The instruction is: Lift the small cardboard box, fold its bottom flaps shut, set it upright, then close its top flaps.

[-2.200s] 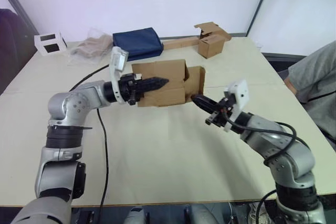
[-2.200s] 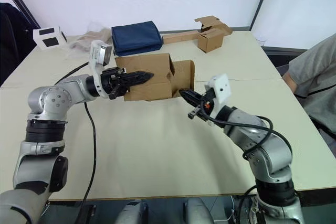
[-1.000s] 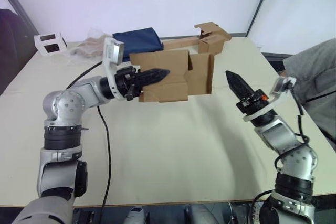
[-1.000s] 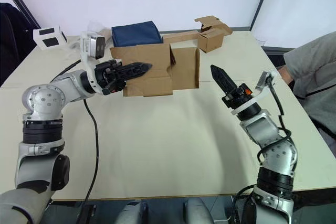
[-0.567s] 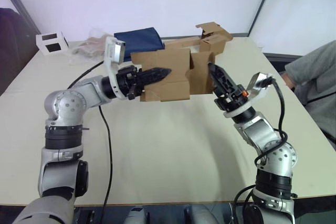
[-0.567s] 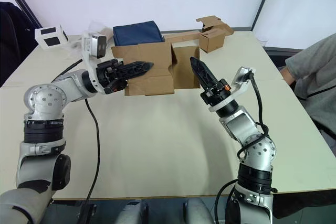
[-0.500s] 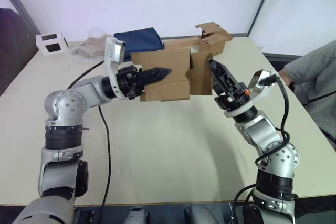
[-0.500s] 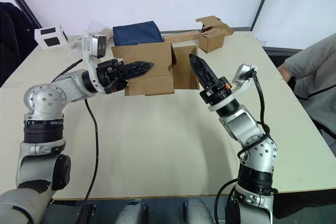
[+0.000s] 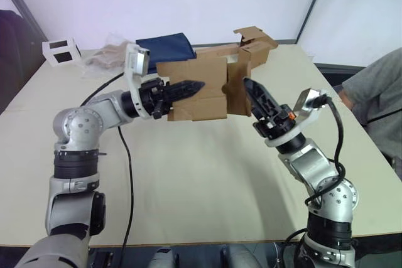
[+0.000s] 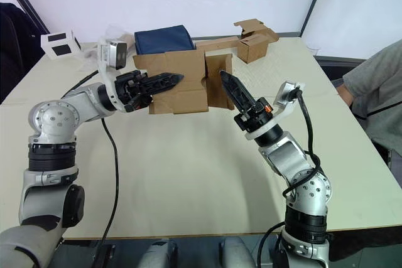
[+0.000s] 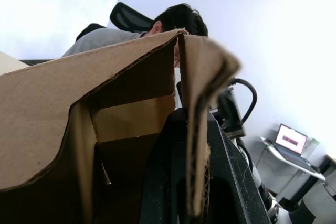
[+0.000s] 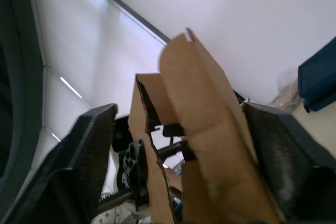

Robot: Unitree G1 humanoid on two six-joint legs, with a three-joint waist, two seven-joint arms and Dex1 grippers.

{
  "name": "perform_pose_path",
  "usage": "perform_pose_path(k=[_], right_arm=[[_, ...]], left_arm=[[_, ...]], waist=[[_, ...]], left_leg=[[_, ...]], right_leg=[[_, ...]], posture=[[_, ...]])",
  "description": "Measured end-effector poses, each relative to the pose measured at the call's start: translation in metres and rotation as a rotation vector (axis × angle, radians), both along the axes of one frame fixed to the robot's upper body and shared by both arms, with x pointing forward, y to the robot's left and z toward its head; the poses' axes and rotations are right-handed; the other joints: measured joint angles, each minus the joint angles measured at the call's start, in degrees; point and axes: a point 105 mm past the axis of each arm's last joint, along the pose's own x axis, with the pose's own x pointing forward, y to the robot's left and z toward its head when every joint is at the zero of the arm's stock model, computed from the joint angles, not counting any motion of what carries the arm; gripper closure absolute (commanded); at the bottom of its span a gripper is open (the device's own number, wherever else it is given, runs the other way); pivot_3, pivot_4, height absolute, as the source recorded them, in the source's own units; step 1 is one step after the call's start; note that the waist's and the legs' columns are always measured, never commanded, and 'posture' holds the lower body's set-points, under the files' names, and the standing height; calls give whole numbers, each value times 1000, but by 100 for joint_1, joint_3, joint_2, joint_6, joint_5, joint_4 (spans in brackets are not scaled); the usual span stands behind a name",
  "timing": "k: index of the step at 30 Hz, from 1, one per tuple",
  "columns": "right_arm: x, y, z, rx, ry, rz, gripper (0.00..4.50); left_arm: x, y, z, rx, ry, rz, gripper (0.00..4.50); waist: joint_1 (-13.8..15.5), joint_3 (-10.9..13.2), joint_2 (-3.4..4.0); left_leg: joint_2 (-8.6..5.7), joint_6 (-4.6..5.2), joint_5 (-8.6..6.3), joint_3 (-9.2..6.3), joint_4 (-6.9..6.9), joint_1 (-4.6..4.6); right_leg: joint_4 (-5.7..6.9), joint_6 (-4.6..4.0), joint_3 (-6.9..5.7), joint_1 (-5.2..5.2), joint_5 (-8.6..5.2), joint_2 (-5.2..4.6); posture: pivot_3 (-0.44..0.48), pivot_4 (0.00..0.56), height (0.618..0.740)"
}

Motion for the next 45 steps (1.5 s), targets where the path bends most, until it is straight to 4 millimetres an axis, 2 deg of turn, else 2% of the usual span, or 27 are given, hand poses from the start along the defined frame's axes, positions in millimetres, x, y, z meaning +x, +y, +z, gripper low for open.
perform_pose_path(k=[1,12,16,26,33,45], right_arm=[[0,-1,0,-7,-2,-4,2507],[-3,1,0,-32,-14,-6,2507],[-3,2,-2,-54,-10,-12,3632],[-3,3,-4,-79,-17,-25,3632],[-7,15,-4,-174,-53,-40,3632],[-6,19,-3,-206,-53,-78,3632]], left_arm=[[0,0,1,0,-4,-2,4500],[0,0,1,3,-6,-1,4500],[1,1,1,-2,-9,3,4500],[1,1,1,-5,-9,4,4500],[1,1,1,-4,-8,4,4500],[1,0,0,1,-14,3,4500]], waist=[[0,0,0],[1,0,0],[3,0,0],[2,0,0],[3,0,0],[5,0,0]], left_leg=[[0,0,0,0,0,0],[0,0,0,0,0,0],[0,0,0,0,0,0],[0,0,0,0,-1,0],[0,0,0,0,0,0],[0,0,0,0,0,0]], right_leg=[[0,0,0,0,0,0],[0,0,0,0,0,1],[0,0,0,0,0,1],[-1,0,0,0,0,1],[-1,0,0,0,0,1],[-1,0,0,0,0,1]], posture=[[0,150,740],[0,150,740],[0,150,740],[0,150,740],[0,150,740],[0,150,740]])
